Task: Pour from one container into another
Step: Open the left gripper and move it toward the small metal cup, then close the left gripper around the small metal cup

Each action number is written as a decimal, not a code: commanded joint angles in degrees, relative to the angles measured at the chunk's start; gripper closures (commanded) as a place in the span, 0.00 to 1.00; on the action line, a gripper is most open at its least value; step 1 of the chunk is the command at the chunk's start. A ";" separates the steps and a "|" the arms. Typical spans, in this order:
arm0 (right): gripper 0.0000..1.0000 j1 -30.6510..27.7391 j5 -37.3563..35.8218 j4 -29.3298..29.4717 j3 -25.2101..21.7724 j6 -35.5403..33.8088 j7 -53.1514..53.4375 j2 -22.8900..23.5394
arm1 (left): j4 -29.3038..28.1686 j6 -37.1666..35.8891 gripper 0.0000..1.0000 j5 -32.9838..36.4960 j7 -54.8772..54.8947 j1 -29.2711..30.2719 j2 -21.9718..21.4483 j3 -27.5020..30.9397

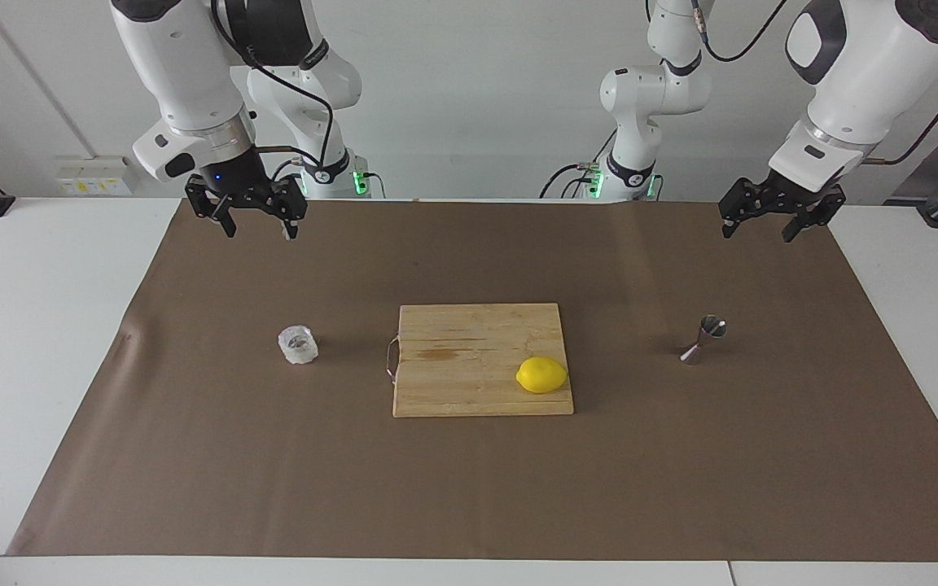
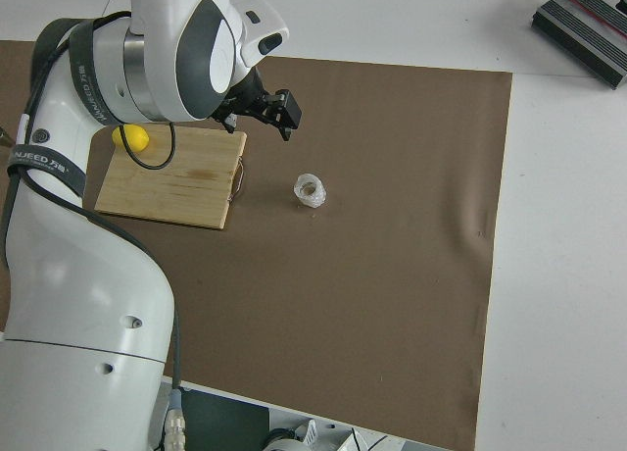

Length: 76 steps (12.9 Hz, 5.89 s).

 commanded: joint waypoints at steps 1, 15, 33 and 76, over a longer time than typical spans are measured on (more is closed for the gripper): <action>0.00 -0.91 1.47 -0.69 0.37 -0.68 0.78 -2.41 | -0.67 1.04 0.00 0.95 0.77 -0.01 -1.08 -0.04; 0.00 -4.08 1.38 1.24 -0.51 -5.07 0.16 -1.89 | -3.40 1.83 0.00 -5.01 -5.02 8.06 5.84 0.58; 0.00 -4.08 1.47 1.24 -0.51 -5.07 0.16 -1.89 | -41.80 42.15 0.00 -65.12 -70.22 15.73 -4.25 0.49; 0.00 -4.16 1.47 1.24 -0.51 -5.07 0.16 -1.89 | -43.73 60.36 0.58 -83.86 -78.50 4.83 -0.91 0.40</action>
